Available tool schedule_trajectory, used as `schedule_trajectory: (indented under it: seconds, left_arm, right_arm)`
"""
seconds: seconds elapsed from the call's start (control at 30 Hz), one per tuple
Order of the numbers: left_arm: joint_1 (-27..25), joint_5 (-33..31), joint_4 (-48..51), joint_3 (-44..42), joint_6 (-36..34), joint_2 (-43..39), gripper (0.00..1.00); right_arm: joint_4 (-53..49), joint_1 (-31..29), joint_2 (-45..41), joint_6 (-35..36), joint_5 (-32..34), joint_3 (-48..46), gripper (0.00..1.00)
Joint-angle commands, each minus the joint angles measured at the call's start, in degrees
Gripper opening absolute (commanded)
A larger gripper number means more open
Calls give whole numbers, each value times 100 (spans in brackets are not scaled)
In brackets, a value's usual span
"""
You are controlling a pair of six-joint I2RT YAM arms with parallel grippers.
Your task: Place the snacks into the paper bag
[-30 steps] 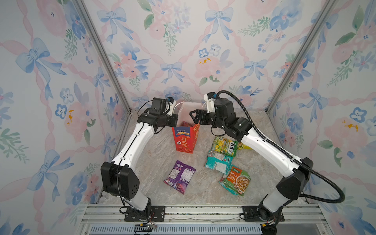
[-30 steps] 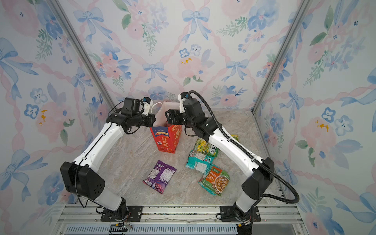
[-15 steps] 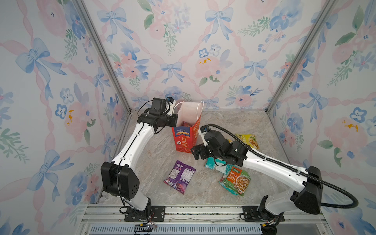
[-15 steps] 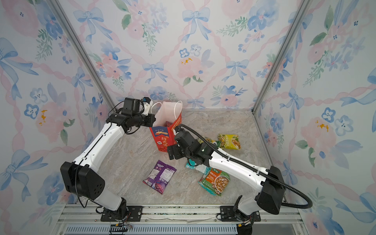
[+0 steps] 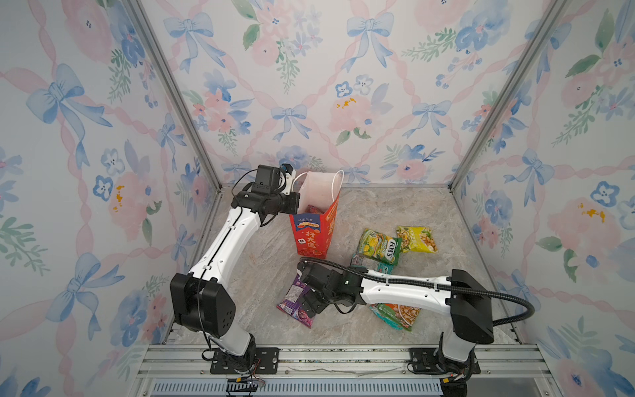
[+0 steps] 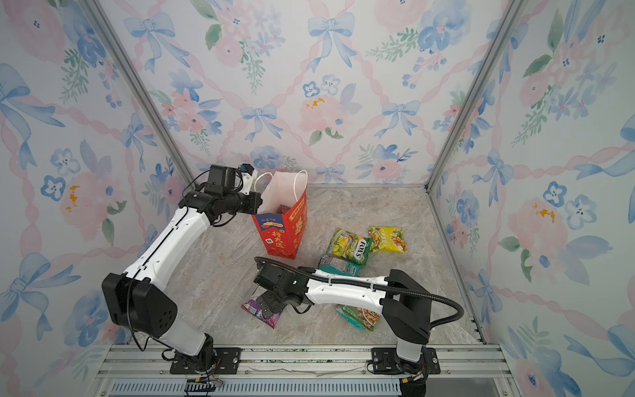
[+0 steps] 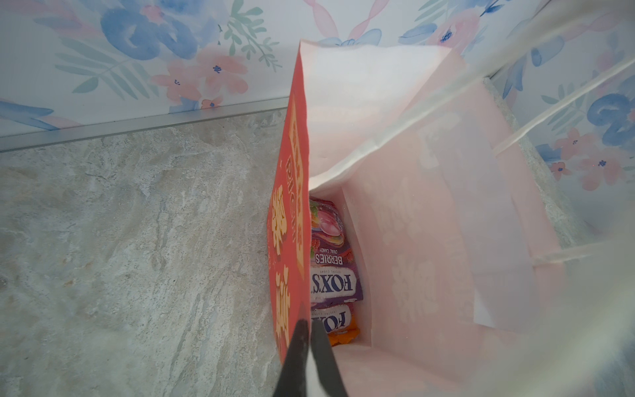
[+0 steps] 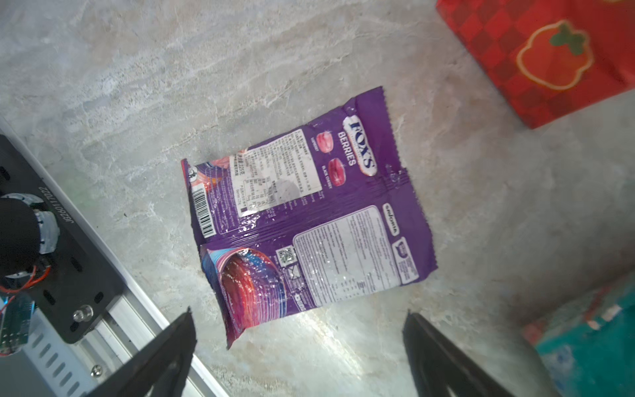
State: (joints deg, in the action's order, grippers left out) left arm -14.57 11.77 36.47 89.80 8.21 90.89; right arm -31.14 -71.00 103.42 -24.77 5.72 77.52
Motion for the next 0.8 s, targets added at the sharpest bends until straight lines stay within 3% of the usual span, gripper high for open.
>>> schedule_trajectory:
  seconds: [0.0,0.23,0.77]
  left_arm:
    - [25,-37,55,-95,-5,-143,0]
    - [30,-43,62,-94,-20,-142,0]
    - [86,-68,61,-110,-16,-140,0]
  right_arm:
    - [-266,-108,295,238,-198,424,96]
    - [-792,-225,976,542,-127,1065,96]
    - [-1100,-287,1436,742,122,948,97]
